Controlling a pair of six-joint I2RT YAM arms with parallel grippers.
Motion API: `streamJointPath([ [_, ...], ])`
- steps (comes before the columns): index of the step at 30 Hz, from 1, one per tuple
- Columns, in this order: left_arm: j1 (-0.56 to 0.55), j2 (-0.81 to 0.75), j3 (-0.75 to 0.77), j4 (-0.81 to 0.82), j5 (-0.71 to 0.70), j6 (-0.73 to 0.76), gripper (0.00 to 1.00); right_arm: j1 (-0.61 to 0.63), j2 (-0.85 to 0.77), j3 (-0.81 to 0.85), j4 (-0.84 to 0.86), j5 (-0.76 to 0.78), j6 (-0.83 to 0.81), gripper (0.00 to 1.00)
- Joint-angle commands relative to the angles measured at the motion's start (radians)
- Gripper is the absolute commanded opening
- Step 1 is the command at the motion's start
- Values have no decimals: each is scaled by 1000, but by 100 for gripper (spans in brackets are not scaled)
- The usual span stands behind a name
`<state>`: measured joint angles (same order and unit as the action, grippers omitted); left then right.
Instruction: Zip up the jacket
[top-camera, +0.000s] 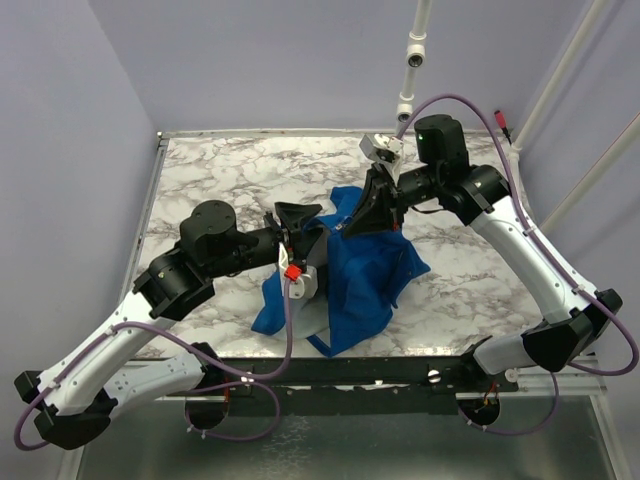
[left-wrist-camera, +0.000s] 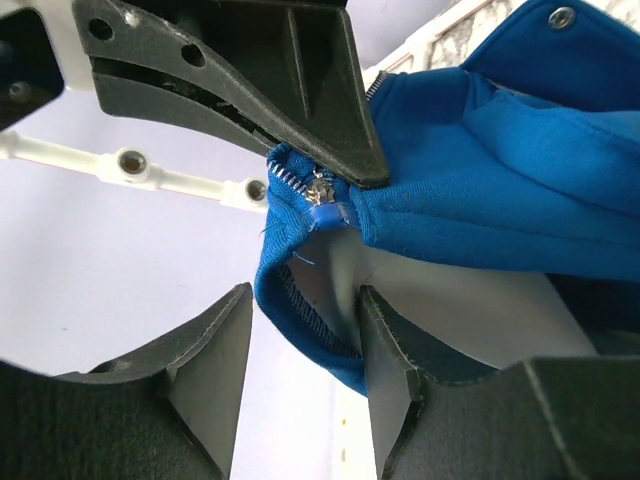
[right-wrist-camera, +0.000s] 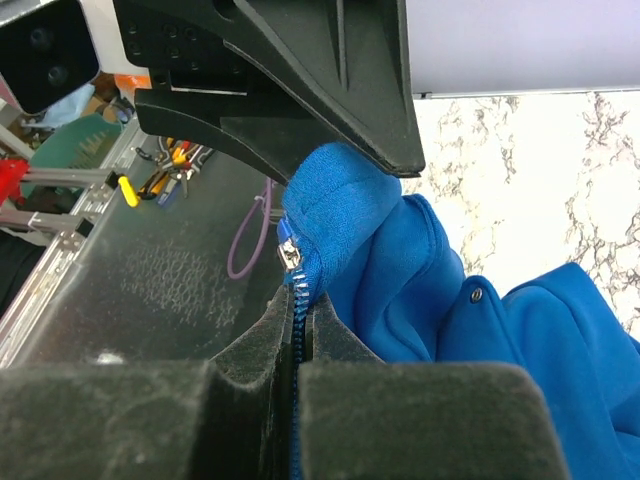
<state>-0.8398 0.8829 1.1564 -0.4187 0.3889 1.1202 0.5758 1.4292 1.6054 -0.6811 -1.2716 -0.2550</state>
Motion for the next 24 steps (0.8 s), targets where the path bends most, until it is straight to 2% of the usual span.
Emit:
streamJointPath([
  [1,-4,-24,-24,49,-47,127,47,-3,-8,0,62,-1,53,0],
  [7,-5,-33,-62,147,53,164,42,-2,5,-14,148,1,152,1],
  [12,-4,-35,-87,235,74,242,39,-2,5,-35,175,-6,188,1],
  [16,-4,-29,-88,254,84,326,38,-3,5,-42,169,-5,195,1],
  [21,-5,-44,-99,254,151,333,41,-3,8,-28,162,-12,202,1],
  [24,-5,-55,-112,186,198,392,36,-3,9,-16,157,-21,205,1],
])
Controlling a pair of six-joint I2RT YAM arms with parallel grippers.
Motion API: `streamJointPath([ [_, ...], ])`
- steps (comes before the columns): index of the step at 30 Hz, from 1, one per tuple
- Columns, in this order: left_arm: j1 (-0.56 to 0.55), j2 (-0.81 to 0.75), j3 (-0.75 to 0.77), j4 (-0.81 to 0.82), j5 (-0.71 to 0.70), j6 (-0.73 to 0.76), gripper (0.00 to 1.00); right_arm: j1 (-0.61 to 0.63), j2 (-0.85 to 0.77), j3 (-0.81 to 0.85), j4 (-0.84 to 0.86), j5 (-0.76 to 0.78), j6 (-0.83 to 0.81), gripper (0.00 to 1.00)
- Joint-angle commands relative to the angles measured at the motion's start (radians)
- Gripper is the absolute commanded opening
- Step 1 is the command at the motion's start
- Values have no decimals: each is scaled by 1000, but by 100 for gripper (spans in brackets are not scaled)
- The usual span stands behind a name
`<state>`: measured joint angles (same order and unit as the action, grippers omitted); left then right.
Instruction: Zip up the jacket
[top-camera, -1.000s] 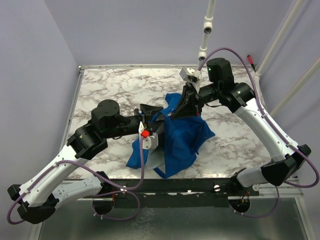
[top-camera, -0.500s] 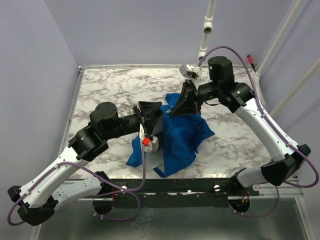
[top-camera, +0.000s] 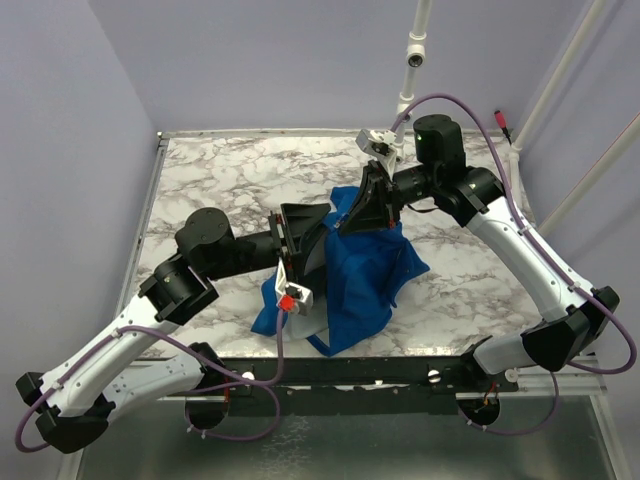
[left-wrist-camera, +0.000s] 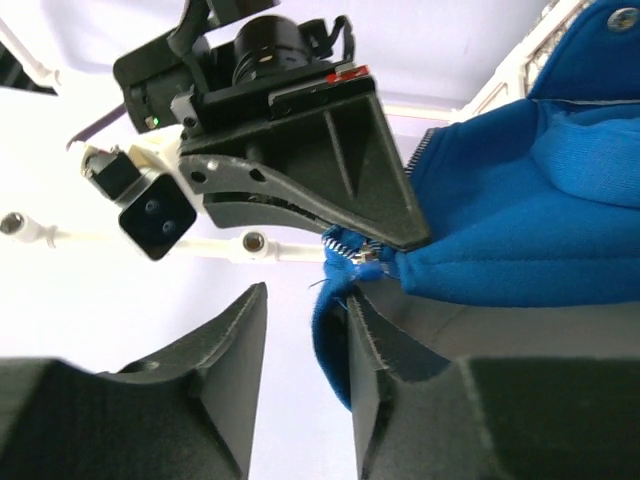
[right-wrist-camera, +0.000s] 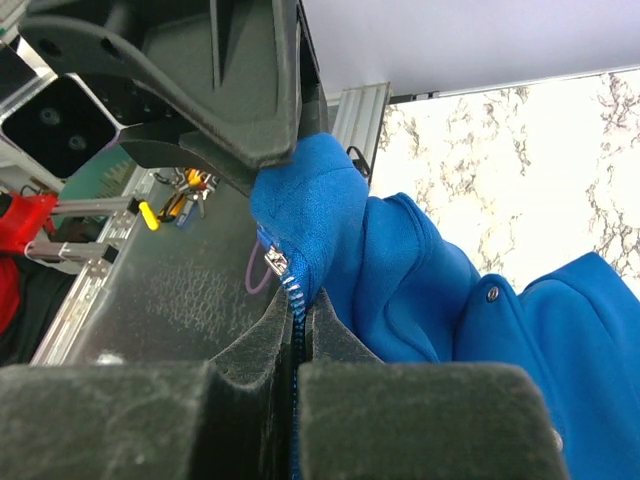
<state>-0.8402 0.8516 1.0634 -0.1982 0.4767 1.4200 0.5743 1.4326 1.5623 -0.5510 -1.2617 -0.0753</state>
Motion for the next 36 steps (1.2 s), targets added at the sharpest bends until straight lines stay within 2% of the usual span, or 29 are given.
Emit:
streamJointPath([
  [1,-4,-20,-14,-73,112,121,34,-1,5,31,22,-35,26,1],
  [4,-5,-1,9,-150,112,196,28,-1,6,34,20,-50,34,1],
  [10,-4,26,29,-180,91,243,10,-1,-8,23,19,-73,42,1],
  [17,-4,13,21,-180,86,252,0,-14,-26,9,10,-82,38,1],
  [19,-5,11,21,-179,84,260,0,-21,-31,4,16,-85,40,1],
  [22,-4,5,20,-179,89,257,0,-38,-44,-7,49,-75,66,14],
  [24,-4,0,18,-178,98,239,0,-51,-56,-14,80,-60,88,29],
  [27,-4,-7,16,-168,107,168,0,-66,-82,-49,183,-55,175,47],
  [29,-5,-19,0,-152,101,98,0,-72,-95,-67,228,-61,216,54],
  [33,-4,-60,-72,-84,70,-30,0,-98,-129,-124,301,-73,287,59],
  [36,-4,-90,-120,-37,64,-57,0,-118,-168,-218,452,-108,425,59],
])
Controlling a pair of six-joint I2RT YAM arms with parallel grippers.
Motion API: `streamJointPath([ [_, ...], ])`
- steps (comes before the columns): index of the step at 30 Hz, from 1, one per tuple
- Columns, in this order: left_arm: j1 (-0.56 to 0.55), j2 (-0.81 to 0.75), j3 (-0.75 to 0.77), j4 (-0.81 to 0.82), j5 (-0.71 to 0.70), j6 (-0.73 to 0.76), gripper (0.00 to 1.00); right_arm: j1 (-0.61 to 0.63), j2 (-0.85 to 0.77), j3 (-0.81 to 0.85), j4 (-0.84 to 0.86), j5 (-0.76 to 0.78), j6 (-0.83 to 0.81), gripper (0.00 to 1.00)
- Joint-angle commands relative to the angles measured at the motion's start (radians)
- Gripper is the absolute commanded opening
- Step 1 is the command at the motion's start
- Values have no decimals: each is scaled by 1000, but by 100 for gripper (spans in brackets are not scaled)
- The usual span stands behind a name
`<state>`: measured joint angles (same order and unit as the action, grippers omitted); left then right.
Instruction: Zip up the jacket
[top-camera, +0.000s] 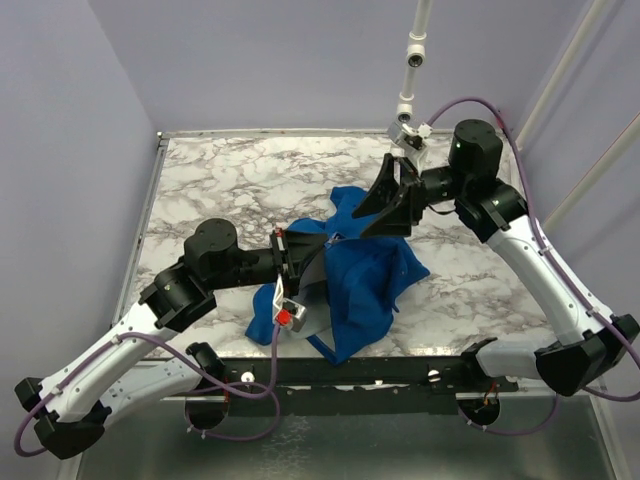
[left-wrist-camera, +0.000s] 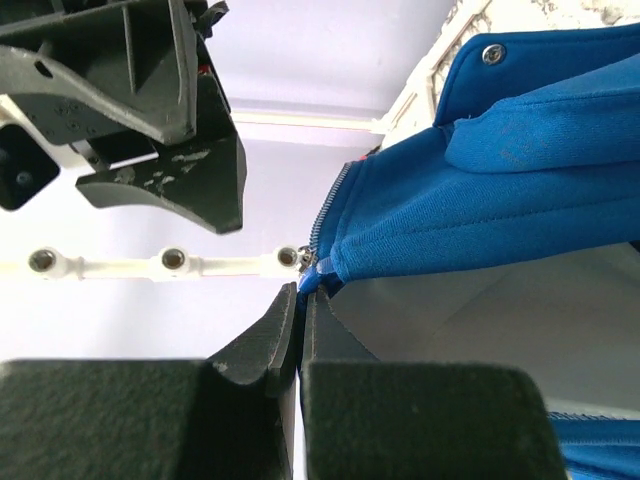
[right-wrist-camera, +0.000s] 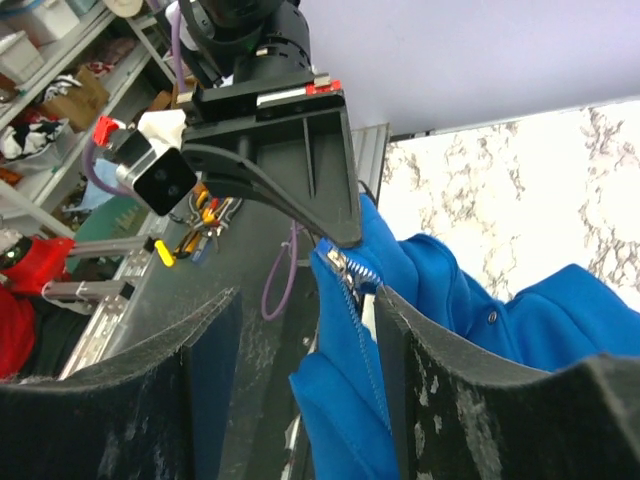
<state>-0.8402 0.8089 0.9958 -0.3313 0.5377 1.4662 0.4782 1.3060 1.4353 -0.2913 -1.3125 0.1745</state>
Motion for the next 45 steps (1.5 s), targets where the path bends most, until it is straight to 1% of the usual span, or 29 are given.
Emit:
streamJointPath([
  [1,-4,-53,-62,112,2,-111,0,-23,-51,-143,261,-71,230,59],
  [4,-4,-55,-70,134,8,-104,0,-23,-42,-238,495,-99,390,59],
  [9,-4,-59,-88,147,38,-53,0,-23,25,-274,633,-112,527,61],
  [14,-5,-64,-107,153,60,17,0,-23,74,-325,934,-114,775,63],
  [15,-5,-62,-111,156,65,35,0,-23,93,-336,1008,-115,844,63],
  [18,-4,-53,-110,168,79,53,0,-24,155,-388,1345,-113,1133,64],
  [19,-4,-51,-111,174,82,56,0,-23,176,-397,1427,-114,1217,64],
  [21,-4,-46,-114,188,85,63,0,-23,210,-405,1538,-113,1344,63],
  [23,-4,-38,-105,194,92,62,0,-22,231,-413,1607,-118,1432,60],
  [25,-4,-27,-91,196,100,62,0,-22,254,-420,1696,-106,1516,60],
  [27,-5,-20,-88,201,102,66,0,-21,292,-421,1881,-76,1660,61],
  [28,-5,-21,-90,203,100,68,0,-20,321,-415,1997,-55,1758,61],
  [29,-4,-23,-94,204,98,68,0,-18,339,-413,2026,-45,1800,61],
  [30,-5,-26,-97,203,99,71,0,-9,348,-416,2030,-40,1808,61],
  [34,-4,-30,-96,203,101,73,0,29,352,-424,2031,-35,1795,61],
  [40,-4,-32,-100,207,106,87,0,39,348,-405,2031,2,1800,59],
  [45,-4,-25,-86,209,90,91,0,59,339,-414,2031,11,1823,55],
])
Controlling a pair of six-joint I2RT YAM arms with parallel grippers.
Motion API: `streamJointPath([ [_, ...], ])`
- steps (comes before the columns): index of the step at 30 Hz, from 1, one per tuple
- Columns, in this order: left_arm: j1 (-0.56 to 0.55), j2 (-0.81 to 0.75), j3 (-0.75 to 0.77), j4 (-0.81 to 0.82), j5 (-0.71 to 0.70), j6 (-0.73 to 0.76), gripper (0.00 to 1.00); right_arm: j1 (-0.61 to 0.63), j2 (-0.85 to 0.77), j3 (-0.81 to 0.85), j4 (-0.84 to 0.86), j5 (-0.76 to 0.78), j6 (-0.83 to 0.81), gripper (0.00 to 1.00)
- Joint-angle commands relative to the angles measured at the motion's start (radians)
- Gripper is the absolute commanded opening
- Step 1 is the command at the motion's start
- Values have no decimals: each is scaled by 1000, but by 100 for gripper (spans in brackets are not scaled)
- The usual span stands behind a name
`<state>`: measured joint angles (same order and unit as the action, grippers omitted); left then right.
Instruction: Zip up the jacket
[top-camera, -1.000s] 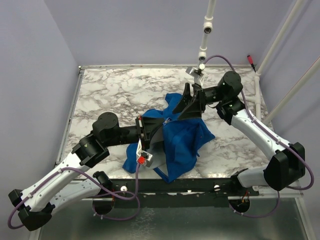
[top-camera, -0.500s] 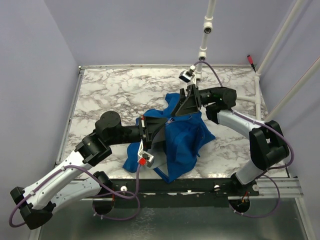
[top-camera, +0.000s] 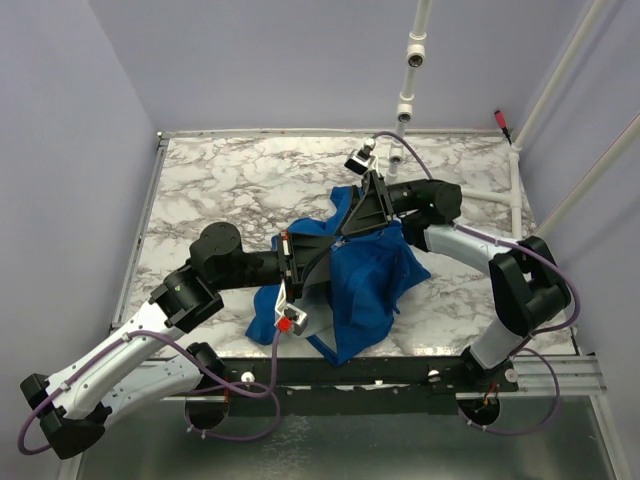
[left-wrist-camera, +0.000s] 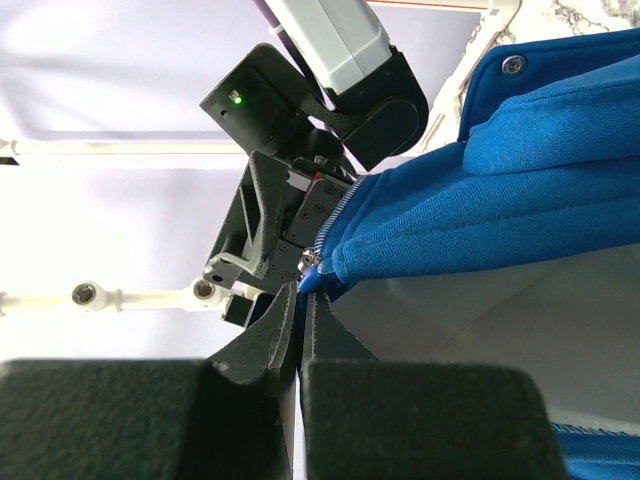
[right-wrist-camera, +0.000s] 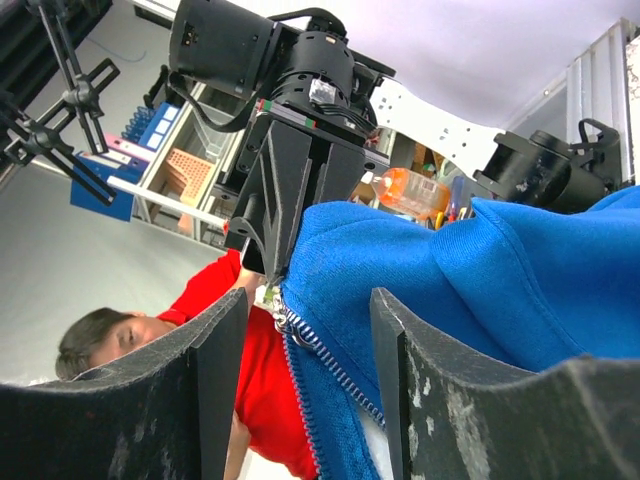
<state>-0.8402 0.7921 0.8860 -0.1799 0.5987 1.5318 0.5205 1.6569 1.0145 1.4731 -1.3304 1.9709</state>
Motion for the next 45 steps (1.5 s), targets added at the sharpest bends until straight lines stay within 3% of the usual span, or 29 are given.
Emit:
streamJointPath([
  [1,-4,-8,24,58,30,25,0,17,-24,-3,266,33,25,54],
  [17,-4,-29,12,58,28,42,0,-20,-143,-77,265,91,-1,44],
  [24,-4,-31,12,58,33,42,0,-38,-156,-116,262,62,-1,46],
  [28,-4,-33,14,58,31,40,0,-135,-206,-127,237,-16,-7,51],
  [30,-4,-32,14,58,31,41,0,-179,-261,-127,98,-54,-109,52],
  [35,-4,-25,20,60,31,42,0,-183,-408,-58,-830,-71,-794,52],
  [36,-4,-22,22,60,32,42,0,-181,-415,-41,-977,-66,-900,52],
  [37,-5,-19,23,60,34,44,0,-180,-411,-45,-1012,-66,-922,53],
  [41,-4,-10,29,60,48,50,0,-181,-352,-124,-638,-40,-698,56],
  [45,-4,-11,31,59,44,49,0,-180,-306,-92,-609,-28,-665,57],
])
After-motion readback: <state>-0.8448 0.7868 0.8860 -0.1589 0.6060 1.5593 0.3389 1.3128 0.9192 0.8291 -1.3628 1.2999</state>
